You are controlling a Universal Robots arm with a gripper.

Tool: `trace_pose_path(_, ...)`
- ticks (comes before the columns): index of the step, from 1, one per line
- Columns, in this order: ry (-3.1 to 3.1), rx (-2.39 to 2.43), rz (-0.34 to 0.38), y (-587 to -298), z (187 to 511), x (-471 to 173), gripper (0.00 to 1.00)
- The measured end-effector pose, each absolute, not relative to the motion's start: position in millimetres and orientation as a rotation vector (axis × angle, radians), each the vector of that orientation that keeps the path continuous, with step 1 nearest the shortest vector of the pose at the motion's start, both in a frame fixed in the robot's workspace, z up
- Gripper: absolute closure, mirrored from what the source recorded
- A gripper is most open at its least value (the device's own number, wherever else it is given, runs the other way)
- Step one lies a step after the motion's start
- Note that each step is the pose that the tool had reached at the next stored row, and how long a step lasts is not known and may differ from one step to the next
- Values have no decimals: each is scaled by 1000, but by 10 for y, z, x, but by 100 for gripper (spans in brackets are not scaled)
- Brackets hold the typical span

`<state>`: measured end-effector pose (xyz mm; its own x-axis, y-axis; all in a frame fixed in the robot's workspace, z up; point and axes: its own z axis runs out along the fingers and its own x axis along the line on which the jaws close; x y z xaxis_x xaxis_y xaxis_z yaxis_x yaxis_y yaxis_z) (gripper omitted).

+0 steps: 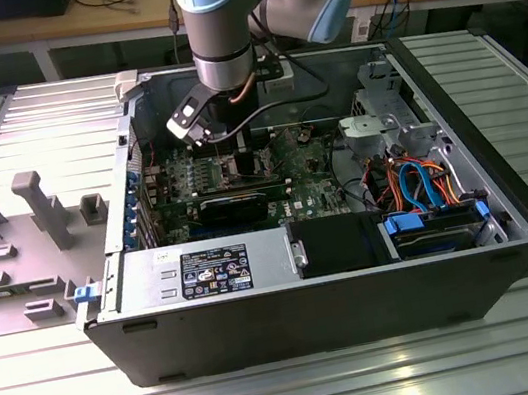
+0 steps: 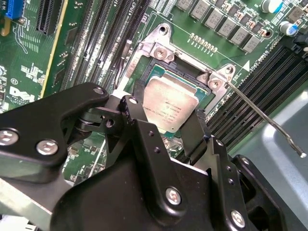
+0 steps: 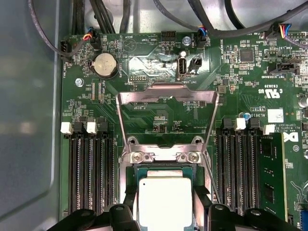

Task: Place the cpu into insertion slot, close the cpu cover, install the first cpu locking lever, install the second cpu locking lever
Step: 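Place the cpu into insertion slot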

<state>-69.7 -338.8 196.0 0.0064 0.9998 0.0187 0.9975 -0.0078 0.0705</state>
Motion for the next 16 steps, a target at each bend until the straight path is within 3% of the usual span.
trace_pose_path(10,2188,2204,103,-3387,1916,-697,45)
trace_pose_path(13,2188,2204,103,-3385,1914,-695,34)
trace_pose_path(16,2188,2203,103,-3384,1918,-695,34)
